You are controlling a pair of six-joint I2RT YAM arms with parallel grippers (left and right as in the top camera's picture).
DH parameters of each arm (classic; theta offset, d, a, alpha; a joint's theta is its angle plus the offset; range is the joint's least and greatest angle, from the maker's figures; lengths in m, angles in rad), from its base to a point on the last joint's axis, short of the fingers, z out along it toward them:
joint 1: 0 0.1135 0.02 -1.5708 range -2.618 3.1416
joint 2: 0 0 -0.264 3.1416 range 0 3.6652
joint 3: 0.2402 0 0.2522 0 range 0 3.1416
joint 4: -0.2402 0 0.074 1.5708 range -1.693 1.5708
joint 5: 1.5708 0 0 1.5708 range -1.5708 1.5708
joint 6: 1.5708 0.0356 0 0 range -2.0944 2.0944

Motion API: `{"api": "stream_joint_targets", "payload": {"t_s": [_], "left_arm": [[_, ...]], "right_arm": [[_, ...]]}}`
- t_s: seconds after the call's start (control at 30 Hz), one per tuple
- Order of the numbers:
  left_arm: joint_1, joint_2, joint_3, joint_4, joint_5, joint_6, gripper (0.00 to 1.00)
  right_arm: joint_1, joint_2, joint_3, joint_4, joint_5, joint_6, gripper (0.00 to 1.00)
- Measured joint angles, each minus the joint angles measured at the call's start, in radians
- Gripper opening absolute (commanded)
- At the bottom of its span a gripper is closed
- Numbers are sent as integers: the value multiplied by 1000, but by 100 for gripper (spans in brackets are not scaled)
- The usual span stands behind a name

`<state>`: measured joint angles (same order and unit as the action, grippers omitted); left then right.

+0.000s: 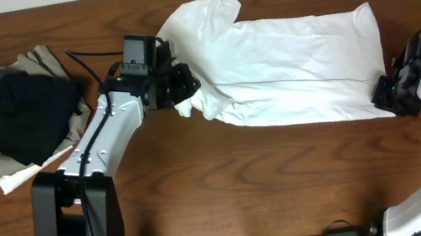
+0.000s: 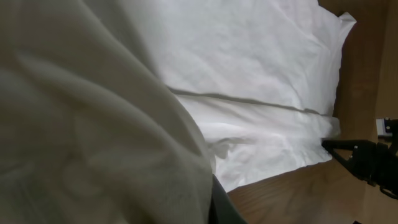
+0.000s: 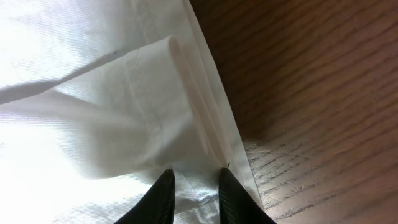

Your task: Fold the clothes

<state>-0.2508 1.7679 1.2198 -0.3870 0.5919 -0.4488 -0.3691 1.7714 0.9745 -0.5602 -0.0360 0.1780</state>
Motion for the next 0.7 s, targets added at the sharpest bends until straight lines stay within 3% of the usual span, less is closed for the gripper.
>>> {"api": "stream_joint_targets", "payload": {"t_s": [0.7], "left_arm": [[0, 0, 0, -136, -1, 0, 11]], "right_arm": [[0, 0, 0, -3, -2, 0, 23]]}}
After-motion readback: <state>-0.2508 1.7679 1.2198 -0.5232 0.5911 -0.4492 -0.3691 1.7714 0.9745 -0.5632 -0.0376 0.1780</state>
